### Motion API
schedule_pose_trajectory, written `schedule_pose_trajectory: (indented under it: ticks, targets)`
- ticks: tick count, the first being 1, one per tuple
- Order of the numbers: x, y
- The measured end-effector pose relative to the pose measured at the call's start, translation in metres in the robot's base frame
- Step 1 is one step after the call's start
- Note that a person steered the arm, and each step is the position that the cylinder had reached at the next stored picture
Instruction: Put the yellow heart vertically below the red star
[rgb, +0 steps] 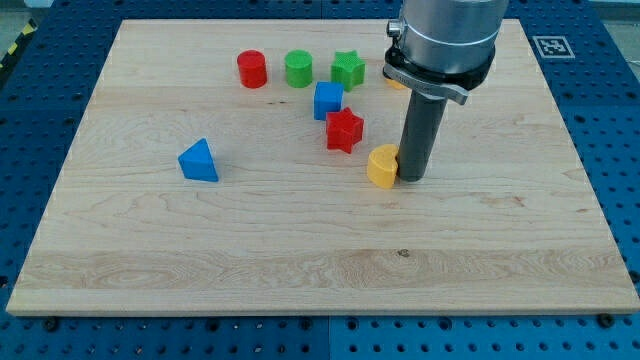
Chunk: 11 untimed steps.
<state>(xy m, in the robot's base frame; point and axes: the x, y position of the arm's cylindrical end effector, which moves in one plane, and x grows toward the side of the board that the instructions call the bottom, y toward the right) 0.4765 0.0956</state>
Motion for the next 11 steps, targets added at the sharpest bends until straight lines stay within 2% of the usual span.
schedule_pose_trajectory:
  ticks: [7,9,10,11]
  targets:
    - [0.004,-0.055]
    - [0.006,-0.054]
    - [0.028,-0.047]
    - [0.082,-0.031]
